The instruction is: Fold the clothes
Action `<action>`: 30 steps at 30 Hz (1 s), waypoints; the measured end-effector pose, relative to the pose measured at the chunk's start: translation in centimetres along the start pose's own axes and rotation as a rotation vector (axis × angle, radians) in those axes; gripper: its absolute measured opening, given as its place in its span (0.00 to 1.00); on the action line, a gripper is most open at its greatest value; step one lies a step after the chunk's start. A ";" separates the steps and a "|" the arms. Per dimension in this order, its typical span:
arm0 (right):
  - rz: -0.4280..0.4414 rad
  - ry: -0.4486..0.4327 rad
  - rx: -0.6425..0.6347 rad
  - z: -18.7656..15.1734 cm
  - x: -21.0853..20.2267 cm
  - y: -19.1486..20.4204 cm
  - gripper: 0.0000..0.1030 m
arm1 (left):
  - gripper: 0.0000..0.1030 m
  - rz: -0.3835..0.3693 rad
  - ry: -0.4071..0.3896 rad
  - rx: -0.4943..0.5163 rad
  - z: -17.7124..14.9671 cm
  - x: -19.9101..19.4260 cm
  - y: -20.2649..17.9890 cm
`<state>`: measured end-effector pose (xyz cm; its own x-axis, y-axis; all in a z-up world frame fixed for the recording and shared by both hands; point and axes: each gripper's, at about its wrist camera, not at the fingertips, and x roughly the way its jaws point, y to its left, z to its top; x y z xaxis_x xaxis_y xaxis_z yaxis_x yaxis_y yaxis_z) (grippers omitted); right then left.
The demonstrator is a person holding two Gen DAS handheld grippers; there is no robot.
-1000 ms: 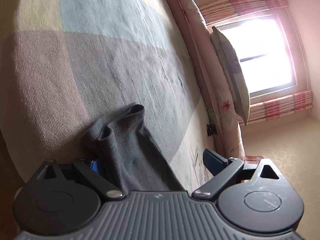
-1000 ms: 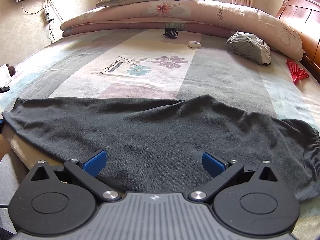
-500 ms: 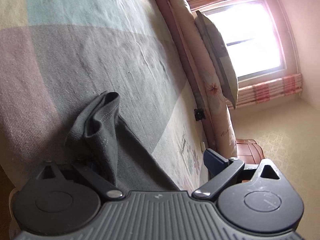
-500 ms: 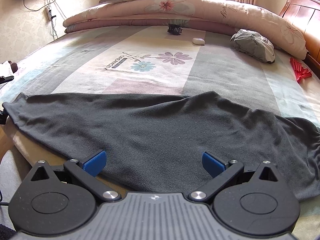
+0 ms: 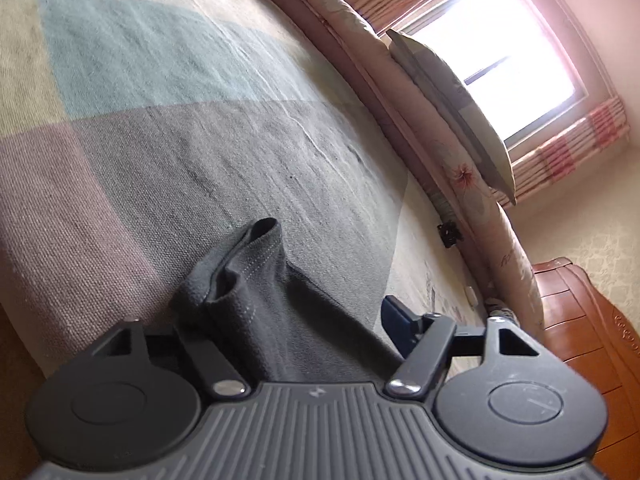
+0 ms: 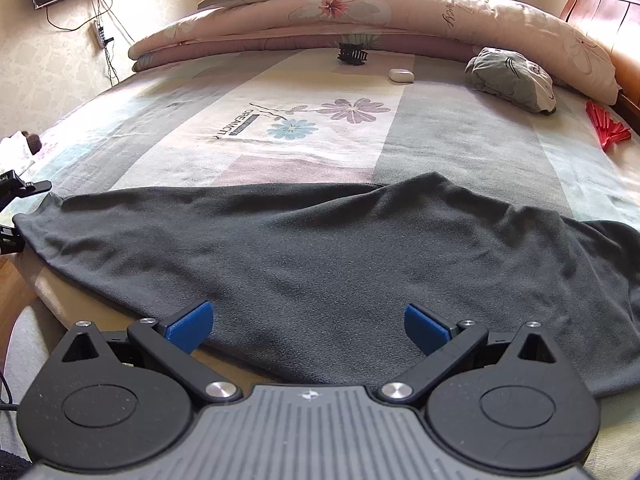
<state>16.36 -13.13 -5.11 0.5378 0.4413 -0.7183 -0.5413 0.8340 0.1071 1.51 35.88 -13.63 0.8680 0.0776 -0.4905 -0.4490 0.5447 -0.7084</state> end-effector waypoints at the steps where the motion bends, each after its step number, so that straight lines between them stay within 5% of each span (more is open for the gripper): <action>1: -0.001 -0.001 0.001 0.0 0.0 0.0 1.00 | 0.43 0.020 -0.005 0.015 -0.1 -0.2 0.0; 3: -0.002 -0.001 0.009 0.0 0.0 -0.1 1.00 | 0.26 0.052 -0.009 0.039 -0.2 -0.6 0.1; 8: 0.064 0.011 0.072 0.3 0.1 -0.4 1.00 | 0.08 0.104 0.026 0.071 0.6 -0.5 -0.3; 18: 0.362 0.069 0.234 4.6 1.9 1.6 1.00 | 0.06 0.032 -0.009 0.261 0.9 -3.0 -5.1; 24: 0.586 0.162 0.302 8.1 6.0 6.7 1.00 | 0.06 -0.035 -0.020 0.313 1.4 -4.3 -6.5; 30: 0.707 0.310 0.386 9.7 11.4 12.1 1.00 | 0.06 -0.059 -0.009 0.313 1.7 -4.3 -6.0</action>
<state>22.18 5.15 -5.35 -0.0737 0.8356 -0.5444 -0.3945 0.4769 0.7854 0.82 33.74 -6.40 0.8932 0.0445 -0.4474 -0.3114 0.7791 -0.5440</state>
